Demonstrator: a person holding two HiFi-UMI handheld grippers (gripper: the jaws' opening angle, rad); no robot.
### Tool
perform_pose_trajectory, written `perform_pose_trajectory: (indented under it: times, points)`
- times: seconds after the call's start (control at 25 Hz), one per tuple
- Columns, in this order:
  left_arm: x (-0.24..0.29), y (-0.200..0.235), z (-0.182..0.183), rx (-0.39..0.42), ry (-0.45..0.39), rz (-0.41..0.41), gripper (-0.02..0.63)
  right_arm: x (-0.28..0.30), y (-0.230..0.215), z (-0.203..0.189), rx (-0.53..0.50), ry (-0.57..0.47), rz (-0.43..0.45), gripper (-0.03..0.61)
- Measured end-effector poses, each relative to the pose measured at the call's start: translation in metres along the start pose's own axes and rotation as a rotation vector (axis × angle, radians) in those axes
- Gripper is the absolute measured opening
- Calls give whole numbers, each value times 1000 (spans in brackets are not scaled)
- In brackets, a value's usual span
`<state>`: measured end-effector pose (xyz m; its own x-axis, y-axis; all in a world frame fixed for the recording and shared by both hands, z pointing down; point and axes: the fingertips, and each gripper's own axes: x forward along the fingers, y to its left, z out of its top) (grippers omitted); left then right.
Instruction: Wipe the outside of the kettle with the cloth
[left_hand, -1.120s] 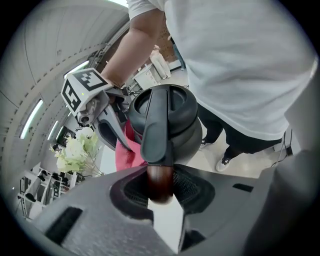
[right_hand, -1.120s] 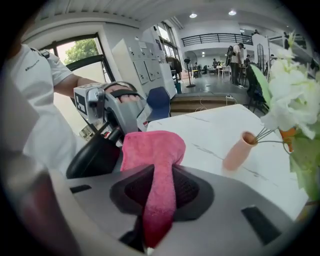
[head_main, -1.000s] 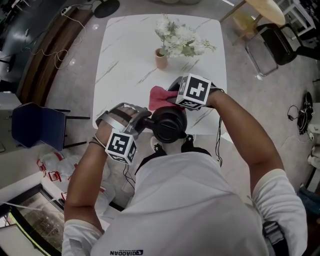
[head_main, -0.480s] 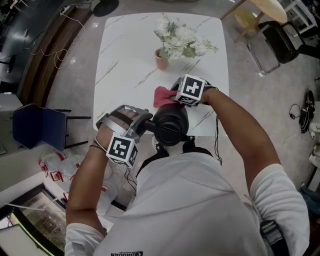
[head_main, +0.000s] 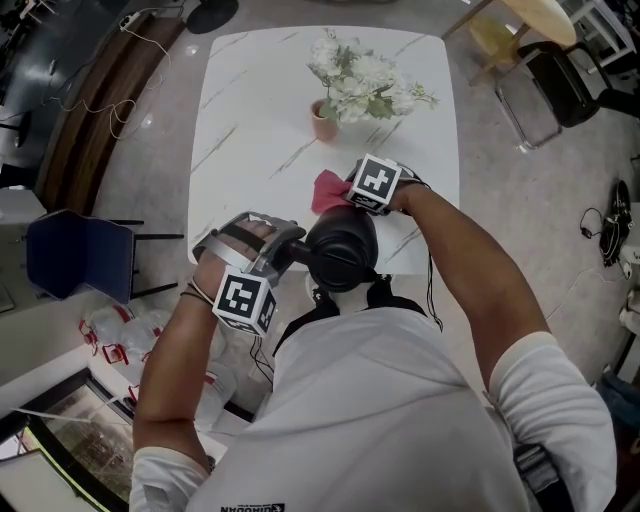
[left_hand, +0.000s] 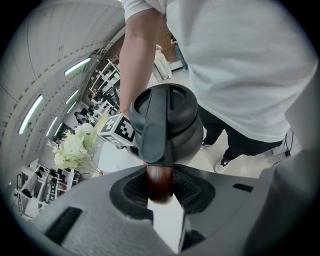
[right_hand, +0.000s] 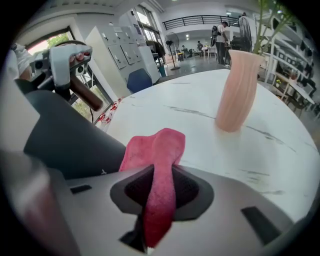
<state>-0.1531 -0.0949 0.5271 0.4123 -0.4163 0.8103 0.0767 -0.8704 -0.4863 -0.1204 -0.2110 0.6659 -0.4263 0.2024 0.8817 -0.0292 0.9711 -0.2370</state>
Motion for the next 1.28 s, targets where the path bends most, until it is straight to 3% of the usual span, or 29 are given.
perform_pose_trajectory:
  times: [0.2,0.36,0.48,0.68,0.84,1.12,1.28]
  points:
    - [3,3,-10,-61,0,10,106,-18,-16,2,84,-113,-112,91]
    - [6,10,-21,-122,9,34,104,-49,-24,-18,220,-210,-186,92]
    - [10,15,-33,-191,15,25,106,-81,-33,-44,340,-274,-289,92]
    - [17,22,-48,-363,35,-48,106,-139,-26,-77,561,-428,-412,92]
    - [23,28,-48,-422,58,-117,106,-167,5,-85,698,-573,-429,94]
    - [28,36,-43,-432,98,-192,107,-190,60,-74,755,-723,-450,94]
    - [27,38,-43,-430,82,-173,112,-193,82,-70,760,-748,-466,94]
